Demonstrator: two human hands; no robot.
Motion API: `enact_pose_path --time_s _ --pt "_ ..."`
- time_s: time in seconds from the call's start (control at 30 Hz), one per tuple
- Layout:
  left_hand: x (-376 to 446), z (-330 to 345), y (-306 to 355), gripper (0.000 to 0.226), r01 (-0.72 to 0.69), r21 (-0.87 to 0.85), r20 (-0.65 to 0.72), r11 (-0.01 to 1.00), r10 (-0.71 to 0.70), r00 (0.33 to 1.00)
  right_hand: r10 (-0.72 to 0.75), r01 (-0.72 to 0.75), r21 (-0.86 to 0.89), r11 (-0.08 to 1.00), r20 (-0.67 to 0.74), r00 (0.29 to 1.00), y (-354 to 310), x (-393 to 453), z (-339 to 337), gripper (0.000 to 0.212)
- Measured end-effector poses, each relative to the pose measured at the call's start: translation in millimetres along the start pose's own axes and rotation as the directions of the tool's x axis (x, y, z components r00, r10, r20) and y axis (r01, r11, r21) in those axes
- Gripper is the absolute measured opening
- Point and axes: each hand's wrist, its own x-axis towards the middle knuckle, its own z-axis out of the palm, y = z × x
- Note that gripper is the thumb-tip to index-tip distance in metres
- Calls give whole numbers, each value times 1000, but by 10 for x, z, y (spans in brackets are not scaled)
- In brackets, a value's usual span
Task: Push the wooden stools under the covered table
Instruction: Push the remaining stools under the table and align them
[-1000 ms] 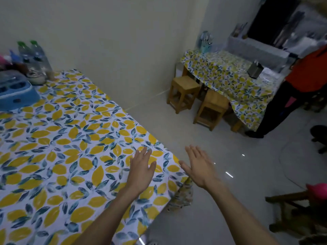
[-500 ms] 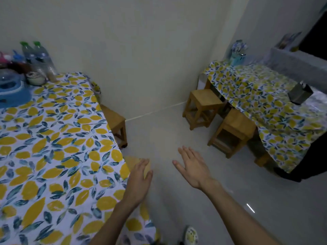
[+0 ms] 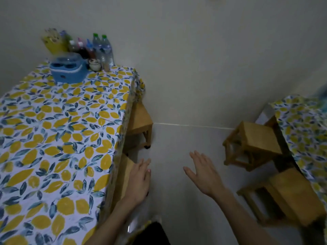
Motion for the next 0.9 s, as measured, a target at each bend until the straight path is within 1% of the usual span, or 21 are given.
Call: enact_pose_path --time_s 0.13,0.23,0.33,0.43,0.57,0.67,0.73,0.8,0.87,0.9 --pt "646 187 174 43 8 -20 -85 1000 -10 996 -128 128 -35 991 6 992 247 858 -275 70" --pt "1296 285 219 46 38 -4 -79 999 -38 996 -209 208 -80 975 3 978 388 1566 -482 76" --pt "1907 256 235 48 88 59 -46 994 -86 995 -262 267 -136 954 56 963 487 2227 -674 75" --pt "2427 176 248 47 151 99 -69 984 -144 987 -308 320 -180 930 92 947 520 2896 -863 93" --pt "2896 113 266 49 225 163 -98 961 -211 973 -388 411 -153 899 156 908 418 3693 -955 87" --pt "3163 117 257 51 301 141 -167 943 -277 946 -469 508 -161 846 229 853 316 4255 -937 73" --pt "3332 157 225 52 355 113 -219 928 -326 920 -524 578 -175 797 275 806 265 4634 -915 70" --pt "3505 233 181 52 410 59 -272 910 -381 884 -579 645 -186 741 309 755 213 4998 -887 79" --pt "3720 325 156 53 462 -4 -321 887 -438 840 -635 719 -179 671 361 683 160 5395 -833 93" --pt "3839 384 152 53 489 -25 -347 872 -466 814 -657 752 -179 634 389 646 145 5595 -792 96"
